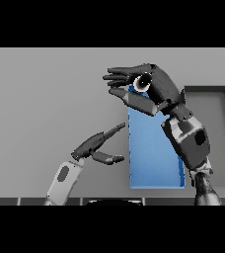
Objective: Pick up the blue pipe and place it into the blue bin.
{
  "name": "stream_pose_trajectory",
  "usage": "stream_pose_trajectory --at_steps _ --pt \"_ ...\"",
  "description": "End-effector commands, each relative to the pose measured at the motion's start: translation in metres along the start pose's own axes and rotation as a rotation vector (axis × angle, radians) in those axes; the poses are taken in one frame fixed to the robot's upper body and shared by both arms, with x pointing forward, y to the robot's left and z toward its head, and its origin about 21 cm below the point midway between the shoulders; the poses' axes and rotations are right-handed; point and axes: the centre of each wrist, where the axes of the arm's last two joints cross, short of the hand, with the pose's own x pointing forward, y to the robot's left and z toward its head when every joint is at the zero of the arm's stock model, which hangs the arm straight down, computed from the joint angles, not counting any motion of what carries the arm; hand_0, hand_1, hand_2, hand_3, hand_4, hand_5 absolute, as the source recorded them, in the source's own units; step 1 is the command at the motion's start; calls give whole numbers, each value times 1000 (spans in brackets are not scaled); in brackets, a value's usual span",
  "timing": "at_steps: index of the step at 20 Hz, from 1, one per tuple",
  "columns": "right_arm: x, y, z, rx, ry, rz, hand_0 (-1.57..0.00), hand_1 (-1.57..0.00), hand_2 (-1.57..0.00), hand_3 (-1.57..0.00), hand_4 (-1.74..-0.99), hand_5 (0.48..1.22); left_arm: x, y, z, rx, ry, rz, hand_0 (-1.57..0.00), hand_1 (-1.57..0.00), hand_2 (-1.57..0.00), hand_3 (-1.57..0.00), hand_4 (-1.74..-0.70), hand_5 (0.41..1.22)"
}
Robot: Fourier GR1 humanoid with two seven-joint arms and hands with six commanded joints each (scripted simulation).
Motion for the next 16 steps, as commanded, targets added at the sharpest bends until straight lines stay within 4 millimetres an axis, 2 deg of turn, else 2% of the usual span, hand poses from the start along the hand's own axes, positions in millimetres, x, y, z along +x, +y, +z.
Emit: stream_pose_trajectory --at_steps 1,4,8,9,11,13,16 --pt "-1 -14 0 -52 21 2 -1571 -1571 -1571 -1571 -1741 1221 3 4 0 0 4 2 0 0 0 0 -890 425" --pt "-8 -46 6 -161 79 38 -1571 -1571 -1571 -1571 -1741 1221 1 2 2 1 -3 0 0 0 0 1 -886 412" --pt "-39 -79 40 -296 203 51 -1571 -1571 -1571 -1571 -1741 1221 -1 8 5 9 -3 -30 1 1 1 1 -871 415" --pt "-45 -86 53 -324 232 44 -1571 -1571 -1571 -1571 -1741 1221 0 9 6 11 -8 -25 1 1 1 1 -869 418" --pt "-62 -86 71 -351 291 30 -1571 -1571 -1571 -1571 -1741 1221 -2 2 7 -2 -8 -20 1 1 1 1 -865 419" --pt "-79 -86 93 -384 360 27 -1571 -1571 -1571 -1571 -1741 1221 -2 3 9 1 -13 -14 1 1 1 1 -870 421" --pt "-100 -76 124 -443 464 -15 -1571 -1571 -1571 -1571 -1741 1221 -3 -3 8 2 -2 4 1 1 1 1 -878 423"
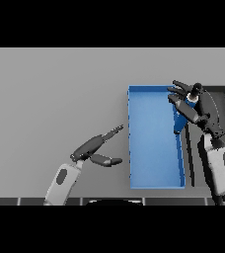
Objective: Pick up the blue pipe and place it into the blue bin.
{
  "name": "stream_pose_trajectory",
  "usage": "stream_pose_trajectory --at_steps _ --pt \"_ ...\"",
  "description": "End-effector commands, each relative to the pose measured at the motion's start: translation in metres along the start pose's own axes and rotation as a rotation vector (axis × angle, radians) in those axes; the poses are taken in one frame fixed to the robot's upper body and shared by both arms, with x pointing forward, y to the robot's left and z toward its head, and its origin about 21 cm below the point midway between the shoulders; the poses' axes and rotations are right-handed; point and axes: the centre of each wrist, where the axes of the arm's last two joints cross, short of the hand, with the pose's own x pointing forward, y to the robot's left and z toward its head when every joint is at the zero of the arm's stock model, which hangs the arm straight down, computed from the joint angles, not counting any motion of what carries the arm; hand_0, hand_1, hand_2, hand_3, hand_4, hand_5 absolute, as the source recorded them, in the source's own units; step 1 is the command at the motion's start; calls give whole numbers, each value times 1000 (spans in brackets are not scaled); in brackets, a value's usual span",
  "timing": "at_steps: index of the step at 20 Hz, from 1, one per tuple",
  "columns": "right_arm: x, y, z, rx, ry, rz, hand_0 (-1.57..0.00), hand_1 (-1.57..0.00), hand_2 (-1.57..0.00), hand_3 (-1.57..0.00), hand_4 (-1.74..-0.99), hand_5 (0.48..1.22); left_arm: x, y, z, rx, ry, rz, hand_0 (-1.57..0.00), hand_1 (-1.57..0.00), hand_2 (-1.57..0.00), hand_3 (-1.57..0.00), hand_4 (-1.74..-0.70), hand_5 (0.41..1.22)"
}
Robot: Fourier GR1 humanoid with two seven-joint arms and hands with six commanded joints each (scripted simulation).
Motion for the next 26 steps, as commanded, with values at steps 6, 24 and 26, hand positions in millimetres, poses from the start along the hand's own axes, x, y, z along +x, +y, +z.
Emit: stream_pose_trajectory --at_steps 6,24,26 --pt "-45 6 26 -153 240 6 -1571 -1571 -1571 -1508 -1741 1221 0 3 2 -2 4 0 1 1 1 1 -887 423" --pt "-95 14 28 -71 745 339 -125 -114 -114 -67 -1078 898 4 1 4 8 10 -8 1 1 1 1 -886 426" --pt "-96 18 25 -57 767 366 -80 -73 -73 -42 -1063 846 5 0 1 3 3 -9 1 1 1 1 -885 427"
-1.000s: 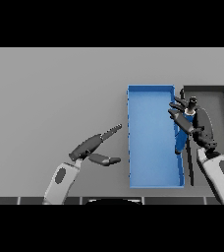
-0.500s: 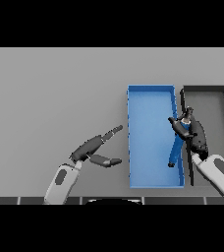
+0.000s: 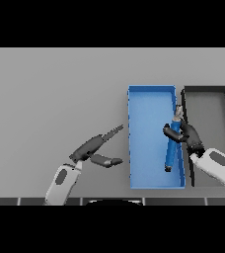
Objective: Pick up the blue pipe and place it into the blue bin.
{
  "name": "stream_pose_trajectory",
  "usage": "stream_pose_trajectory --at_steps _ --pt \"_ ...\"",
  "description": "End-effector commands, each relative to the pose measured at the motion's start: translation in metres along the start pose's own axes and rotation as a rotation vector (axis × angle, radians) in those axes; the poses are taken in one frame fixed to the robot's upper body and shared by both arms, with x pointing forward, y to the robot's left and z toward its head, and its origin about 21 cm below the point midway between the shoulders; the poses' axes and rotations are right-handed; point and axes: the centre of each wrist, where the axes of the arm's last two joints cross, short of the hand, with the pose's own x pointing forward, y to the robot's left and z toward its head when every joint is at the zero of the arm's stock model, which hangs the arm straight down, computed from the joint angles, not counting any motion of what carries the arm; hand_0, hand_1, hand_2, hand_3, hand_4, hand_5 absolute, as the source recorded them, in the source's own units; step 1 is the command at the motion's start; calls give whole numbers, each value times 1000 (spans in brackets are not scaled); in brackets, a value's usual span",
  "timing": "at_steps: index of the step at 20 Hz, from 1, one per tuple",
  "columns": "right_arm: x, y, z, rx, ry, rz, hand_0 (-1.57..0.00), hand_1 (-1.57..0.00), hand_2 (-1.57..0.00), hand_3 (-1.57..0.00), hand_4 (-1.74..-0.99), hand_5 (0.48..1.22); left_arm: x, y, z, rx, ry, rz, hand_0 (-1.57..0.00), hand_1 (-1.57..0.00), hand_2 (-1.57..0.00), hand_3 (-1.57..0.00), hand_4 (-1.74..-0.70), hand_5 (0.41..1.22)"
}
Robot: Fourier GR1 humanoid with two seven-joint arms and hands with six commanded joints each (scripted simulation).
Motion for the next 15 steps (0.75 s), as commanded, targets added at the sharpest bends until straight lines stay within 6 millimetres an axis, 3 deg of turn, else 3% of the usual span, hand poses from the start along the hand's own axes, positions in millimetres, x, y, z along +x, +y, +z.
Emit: stream_pose_trajectory --at_steps 1,7,15 --pt "-2 0 0 -1 9 19 -63 -58 -58 -34 -1056 817 -1 -2 1 -2 1 3 1 1 1 1 -885 427" --pt "-2 4 -5 -12 15 65 -16 -14 -14 -8 -1030 682 -5 -1 5 5 8 -5 1 1 1 1 -888 429" --pt "3 4 -5 17 14 89 -6 -5 -5 -3 -1022 643 2 -9 -3 -1 -3 -1 1 1 1 1 -885 431"
